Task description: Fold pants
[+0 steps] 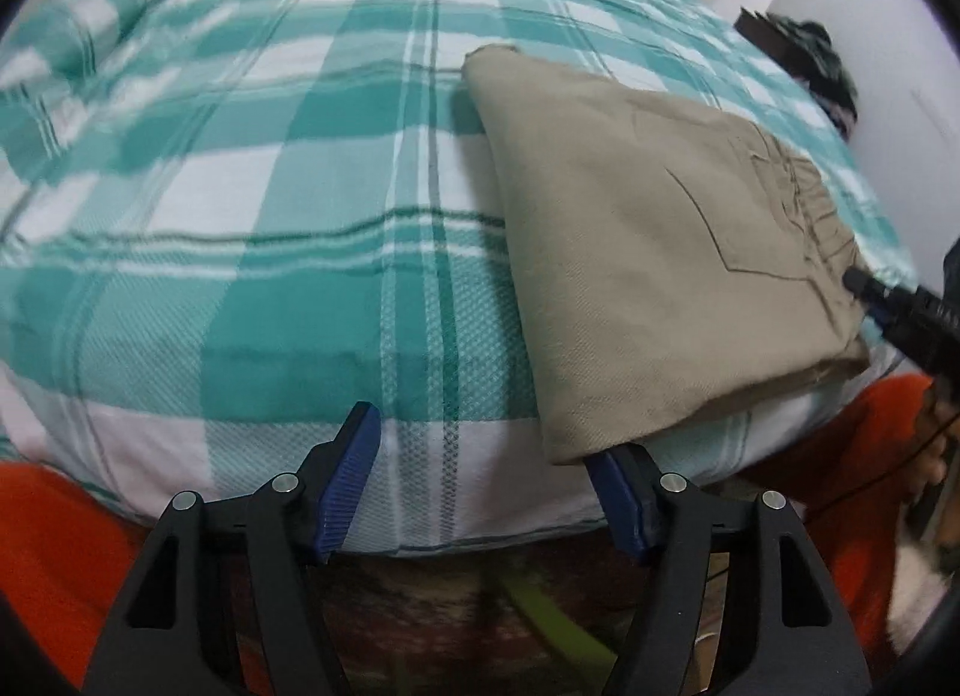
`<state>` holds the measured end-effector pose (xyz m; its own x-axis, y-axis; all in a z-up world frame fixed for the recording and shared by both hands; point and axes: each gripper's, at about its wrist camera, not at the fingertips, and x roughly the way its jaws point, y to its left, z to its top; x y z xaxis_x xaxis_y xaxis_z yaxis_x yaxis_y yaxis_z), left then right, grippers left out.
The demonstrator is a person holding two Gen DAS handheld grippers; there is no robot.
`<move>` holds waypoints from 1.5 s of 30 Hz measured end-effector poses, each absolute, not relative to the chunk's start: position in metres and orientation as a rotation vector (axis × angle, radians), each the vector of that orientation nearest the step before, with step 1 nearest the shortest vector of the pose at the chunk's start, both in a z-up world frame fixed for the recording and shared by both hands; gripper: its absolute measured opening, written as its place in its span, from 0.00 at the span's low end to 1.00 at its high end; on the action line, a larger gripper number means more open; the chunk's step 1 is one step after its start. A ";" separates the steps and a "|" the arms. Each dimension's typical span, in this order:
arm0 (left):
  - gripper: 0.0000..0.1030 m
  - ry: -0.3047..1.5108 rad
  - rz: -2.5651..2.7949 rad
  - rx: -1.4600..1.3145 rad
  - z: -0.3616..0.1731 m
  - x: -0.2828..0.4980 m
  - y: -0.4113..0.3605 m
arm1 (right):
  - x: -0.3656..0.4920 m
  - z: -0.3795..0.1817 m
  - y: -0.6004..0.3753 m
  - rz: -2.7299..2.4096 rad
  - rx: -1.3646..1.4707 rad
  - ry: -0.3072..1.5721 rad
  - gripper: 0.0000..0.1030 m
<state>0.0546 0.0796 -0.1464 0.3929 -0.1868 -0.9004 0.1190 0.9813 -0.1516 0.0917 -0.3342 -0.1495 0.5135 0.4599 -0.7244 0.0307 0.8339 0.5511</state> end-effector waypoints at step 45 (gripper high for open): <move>0.80 1.001 -0.294 -0.014 -0.096 0.076 0.057 | 0.087 -0.150 -0.334 0.241 0.502 1.057 0.25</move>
